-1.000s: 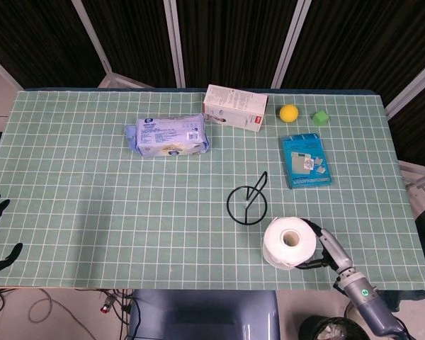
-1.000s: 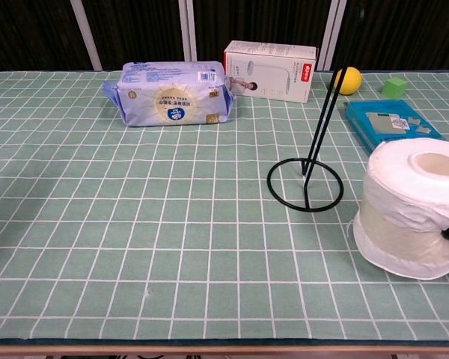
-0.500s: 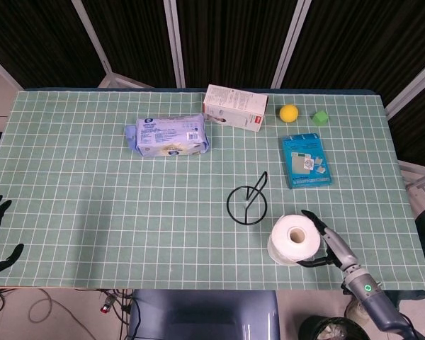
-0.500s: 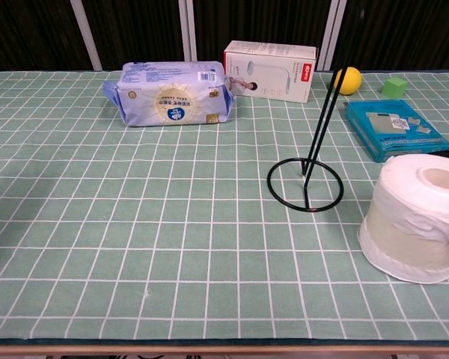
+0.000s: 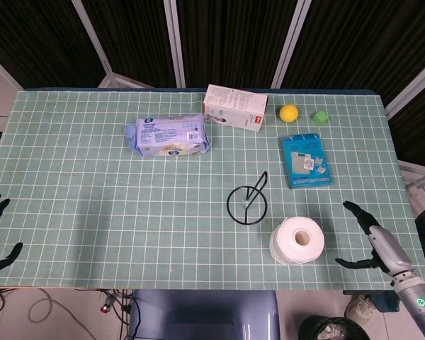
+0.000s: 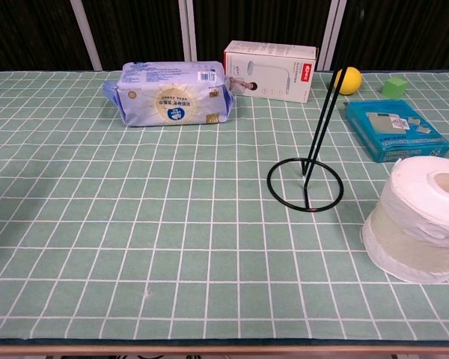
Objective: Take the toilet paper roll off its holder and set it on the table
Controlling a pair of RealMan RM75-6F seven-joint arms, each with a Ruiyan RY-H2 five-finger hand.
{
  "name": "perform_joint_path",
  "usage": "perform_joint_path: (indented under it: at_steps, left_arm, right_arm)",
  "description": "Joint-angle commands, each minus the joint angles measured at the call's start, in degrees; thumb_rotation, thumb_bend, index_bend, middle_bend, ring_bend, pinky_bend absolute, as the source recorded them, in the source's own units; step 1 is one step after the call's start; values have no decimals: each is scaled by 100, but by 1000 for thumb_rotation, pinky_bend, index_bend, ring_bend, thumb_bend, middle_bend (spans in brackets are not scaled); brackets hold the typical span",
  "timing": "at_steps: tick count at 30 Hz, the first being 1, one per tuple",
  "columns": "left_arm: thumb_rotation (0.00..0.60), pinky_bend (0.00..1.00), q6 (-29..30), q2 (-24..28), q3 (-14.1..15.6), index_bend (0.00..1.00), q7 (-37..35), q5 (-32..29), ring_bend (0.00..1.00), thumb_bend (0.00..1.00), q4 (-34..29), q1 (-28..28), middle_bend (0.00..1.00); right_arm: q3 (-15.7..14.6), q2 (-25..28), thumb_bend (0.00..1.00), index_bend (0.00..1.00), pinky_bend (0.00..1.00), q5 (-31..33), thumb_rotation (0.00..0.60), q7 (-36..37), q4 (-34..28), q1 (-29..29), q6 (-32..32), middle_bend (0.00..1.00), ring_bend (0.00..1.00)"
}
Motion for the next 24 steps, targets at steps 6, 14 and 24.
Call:
perform_joint_path:
  at_steps: [6,14,24]
  left_arm:
    - [600,8,-53,-94,-83,68,-16,-98,0,246,162,-64,0]
    - [600,8,4,-128,-4,68,-7,100,0,247,205,-61,0]
    - [600,8,-9,-140,44,68,111,176,0,246,165,-70,0]
  right_arm:
    - [330,-899,0,0,0,-201,600,-4763,389,-1117,2241,0,0]
    - [434,-1049,0,0,0,-87,600,-5171,574,-1113,2220,0,0]
    - [448,-1062,0,0,0,-24,600,-5063,618,-1085,2113,0,0]
